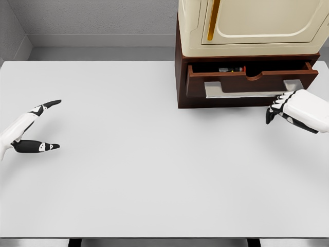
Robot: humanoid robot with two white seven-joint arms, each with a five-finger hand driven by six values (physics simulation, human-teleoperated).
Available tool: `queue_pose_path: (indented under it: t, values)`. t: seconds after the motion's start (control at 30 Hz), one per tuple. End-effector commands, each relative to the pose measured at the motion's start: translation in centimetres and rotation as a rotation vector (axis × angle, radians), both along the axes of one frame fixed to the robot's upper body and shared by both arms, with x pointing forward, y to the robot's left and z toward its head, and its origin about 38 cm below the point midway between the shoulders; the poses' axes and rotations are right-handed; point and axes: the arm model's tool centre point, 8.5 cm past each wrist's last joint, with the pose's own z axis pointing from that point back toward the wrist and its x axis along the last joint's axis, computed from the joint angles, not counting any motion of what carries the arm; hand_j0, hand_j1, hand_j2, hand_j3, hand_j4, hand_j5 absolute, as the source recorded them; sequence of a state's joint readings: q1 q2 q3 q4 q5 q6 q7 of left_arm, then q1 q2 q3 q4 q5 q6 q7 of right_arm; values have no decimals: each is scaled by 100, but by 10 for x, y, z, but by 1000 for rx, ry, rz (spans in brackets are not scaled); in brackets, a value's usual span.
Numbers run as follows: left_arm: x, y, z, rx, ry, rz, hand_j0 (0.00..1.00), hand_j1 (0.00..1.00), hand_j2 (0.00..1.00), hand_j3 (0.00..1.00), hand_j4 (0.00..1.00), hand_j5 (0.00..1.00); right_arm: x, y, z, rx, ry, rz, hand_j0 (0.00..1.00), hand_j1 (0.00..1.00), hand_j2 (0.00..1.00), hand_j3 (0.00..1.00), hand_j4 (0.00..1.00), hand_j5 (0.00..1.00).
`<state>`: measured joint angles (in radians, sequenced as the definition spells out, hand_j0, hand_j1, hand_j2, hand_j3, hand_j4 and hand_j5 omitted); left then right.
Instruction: Put the switch into the drawer with left arm, and close the drawer with right arm
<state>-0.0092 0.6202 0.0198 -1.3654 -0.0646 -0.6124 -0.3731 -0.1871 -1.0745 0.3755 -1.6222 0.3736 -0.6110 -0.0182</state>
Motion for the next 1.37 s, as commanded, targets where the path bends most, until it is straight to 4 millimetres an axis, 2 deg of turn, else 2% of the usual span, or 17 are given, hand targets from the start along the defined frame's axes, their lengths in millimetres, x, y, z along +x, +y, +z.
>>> queue_pose_path:
  t: [0.0, 0.33, 0.4, 0.67, 0.77, 1.0, 1.1, 1.23, 1.33]
  values:
    - [0, 0, 1, -7, -1, 2, 100, 100, 100, 100, 100, 100, 0, 1, -4, 4, 16, -2, 30, 30, 30, 30, 30, 30]
    - [0, 0, 1, -7, -1, 2, 100, 100, 100, 100, 100, 100, 16, 7, -8, 31, 13, -19, 31, 31, 31, 31, 31, 31]
    - [0, 0, 1, -7, -1, 2, 100, 100, 100, 100, 100, 100, 18, 3, -8, 28, 13, -31, 31, 31, 31, 31, 31, 31]
    - [0, 0, 1, -7, -1, 2, 100, 100, 100, 100, 100, 100, 34, 16, -5, 60, 1, -26, 32, 32, 32, 32, 32, 32]
    - [0, 0, 1, -7, -1, 2, 100, 100, 100, 100, 100, 100, 44, 19, -12, 52, 22, -27, 33, 33, 33, 33, 33, 33]
    - [0, 1, 1, -7, -2, 3, 100, 100, 100, 100, 100, 100, 46, 17, -12, 55, 20, -33, 33, 33, 33, 33, 33, 33]
    - [0, 1, 1, -7, -1, 4, 100, 100, 100, 100, 100, 100, 40, 1, -5, 11, 23, -49, 34, 34, 34, 34, 34, 34]
    - [-3, 6, 0, -7, 1, 17, 100, 100, 100, 100, 100, 100, 21, -50, 7, -112, 65, -122, 34, 34, 34, 34, 34, 34]
    - [-9, 13, -2, -7, 8, 37, 100, 100, 100, 100, 100, 100, 15, -61, 6, -141, 88, -139, 34, 34, 34, 34, 34, 34]
